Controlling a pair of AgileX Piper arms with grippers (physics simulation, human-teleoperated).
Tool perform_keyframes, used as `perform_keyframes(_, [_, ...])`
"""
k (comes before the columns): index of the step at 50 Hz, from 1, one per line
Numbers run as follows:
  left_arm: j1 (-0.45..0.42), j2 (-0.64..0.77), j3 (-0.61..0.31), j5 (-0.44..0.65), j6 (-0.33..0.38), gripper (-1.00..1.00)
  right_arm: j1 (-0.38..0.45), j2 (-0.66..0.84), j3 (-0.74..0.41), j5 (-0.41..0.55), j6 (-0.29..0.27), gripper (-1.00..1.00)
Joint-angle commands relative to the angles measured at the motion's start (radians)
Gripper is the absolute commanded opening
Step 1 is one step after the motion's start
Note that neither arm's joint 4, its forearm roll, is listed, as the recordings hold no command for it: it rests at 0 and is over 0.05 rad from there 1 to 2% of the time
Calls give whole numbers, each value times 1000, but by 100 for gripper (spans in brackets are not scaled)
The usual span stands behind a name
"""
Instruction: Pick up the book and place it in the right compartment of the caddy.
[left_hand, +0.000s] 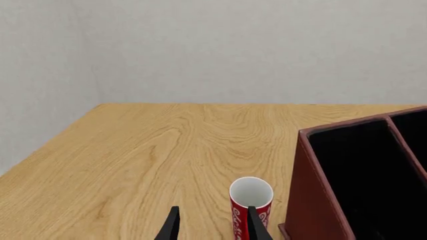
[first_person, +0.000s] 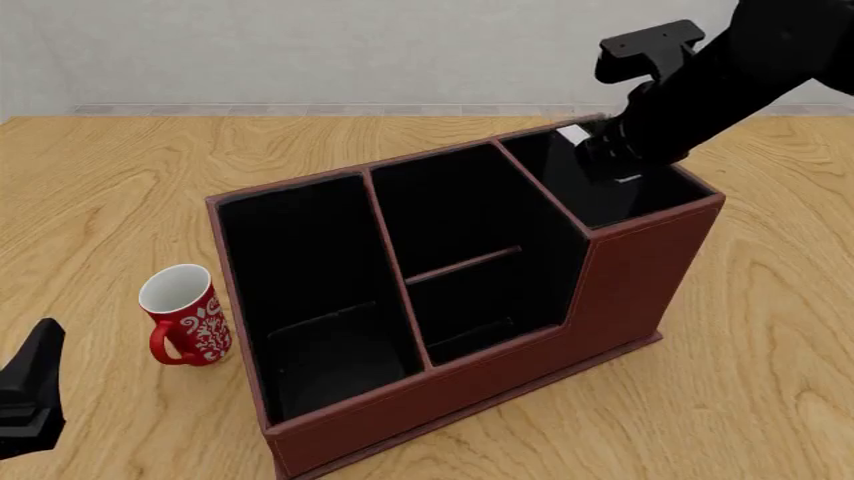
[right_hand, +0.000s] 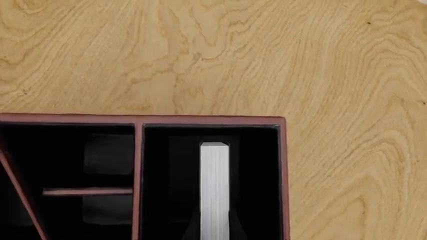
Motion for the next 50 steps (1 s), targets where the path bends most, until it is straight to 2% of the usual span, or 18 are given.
perform_keyframes(1, [-4,0,0,-1,0,100,3,-15,-5,-4,22,100])
perform_keyframes(26, [-1,0,0,0,-3,100,6,-15,-12,-4,12,100])
perform_keyframes(34, [-1,0,0,1,-5,100,7,-42,-48,47,-4,100])
perform_keyframes(50, [-14,0,0,-9,-16,100,31,-163,-173,216,-32,100])
